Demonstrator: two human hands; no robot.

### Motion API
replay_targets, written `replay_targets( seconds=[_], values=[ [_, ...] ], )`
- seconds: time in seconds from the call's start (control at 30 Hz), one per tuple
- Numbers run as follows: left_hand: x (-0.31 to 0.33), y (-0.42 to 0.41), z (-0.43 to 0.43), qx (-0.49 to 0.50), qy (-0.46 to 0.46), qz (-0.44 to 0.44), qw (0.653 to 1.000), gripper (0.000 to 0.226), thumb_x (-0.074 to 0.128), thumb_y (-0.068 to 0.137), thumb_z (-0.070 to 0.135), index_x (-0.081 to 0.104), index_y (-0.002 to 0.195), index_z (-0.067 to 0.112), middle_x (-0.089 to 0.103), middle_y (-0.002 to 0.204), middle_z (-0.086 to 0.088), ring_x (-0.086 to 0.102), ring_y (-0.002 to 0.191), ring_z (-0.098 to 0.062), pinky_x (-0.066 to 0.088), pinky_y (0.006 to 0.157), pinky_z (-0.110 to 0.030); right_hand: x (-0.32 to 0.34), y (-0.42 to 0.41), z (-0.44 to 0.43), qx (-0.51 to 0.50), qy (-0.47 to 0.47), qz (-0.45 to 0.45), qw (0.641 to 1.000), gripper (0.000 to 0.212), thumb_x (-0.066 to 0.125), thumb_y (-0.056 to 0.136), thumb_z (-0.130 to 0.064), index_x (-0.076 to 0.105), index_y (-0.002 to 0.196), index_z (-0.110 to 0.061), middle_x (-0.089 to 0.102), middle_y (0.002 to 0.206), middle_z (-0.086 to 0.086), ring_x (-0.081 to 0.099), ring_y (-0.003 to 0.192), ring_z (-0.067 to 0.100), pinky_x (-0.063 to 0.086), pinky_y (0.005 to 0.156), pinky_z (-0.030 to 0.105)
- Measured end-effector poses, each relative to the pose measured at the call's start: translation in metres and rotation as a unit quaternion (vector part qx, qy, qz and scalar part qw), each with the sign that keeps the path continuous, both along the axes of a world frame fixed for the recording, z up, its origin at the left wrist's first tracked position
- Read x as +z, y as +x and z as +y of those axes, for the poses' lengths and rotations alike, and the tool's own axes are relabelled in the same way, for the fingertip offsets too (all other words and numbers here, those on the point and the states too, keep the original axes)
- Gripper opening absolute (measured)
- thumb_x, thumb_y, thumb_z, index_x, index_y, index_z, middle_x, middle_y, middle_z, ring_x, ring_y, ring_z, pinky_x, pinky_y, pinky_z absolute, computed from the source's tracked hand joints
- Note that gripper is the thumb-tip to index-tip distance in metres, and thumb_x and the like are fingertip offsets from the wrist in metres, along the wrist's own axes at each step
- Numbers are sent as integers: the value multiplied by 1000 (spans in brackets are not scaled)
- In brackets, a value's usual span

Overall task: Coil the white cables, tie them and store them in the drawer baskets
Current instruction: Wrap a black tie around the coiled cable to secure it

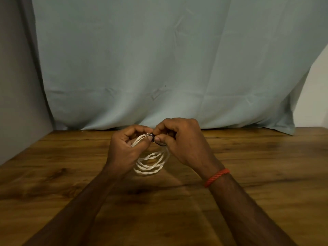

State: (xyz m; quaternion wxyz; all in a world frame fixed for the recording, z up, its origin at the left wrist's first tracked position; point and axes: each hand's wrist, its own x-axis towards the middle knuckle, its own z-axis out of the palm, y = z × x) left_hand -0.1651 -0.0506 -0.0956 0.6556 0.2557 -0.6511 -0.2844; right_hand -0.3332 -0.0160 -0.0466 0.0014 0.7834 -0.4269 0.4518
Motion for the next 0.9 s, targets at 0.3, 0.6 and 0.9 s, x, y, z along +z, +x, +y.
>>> replay_targets(
  seconds=[0.3,0.6,0.9],
  values=[
    [0,-5,0,-21,-3,-8,1000,10,59,92,-8,63,91,1,61,58,16,53,49,8,39,52,-5,-8,4,-1,48,45,-117,991,20,79,81,-6,67,92,-17,68,68,-10,68,62,4,55,59,18],
    [3,-2,1,-29,46,32,998,9,59,84,15,62,87,8,44,70,-39,35,44,-13,29,41,-23,-14,11,-4,55,53,-184,980,20,80,82,-9,67,95,-17,68,73,-4,65,67,6,52,59,19],
    [-3,-7,0,-17,30,4,999,8,54,92,23,54,90,15,49,62,-23,32,42,-12,24,41,-28,-12,10,-5,31,77,-163,983,17,81,82,-23,77,98,-19,67,75,-12,62,69,-4,49,64,15]
  ],
)
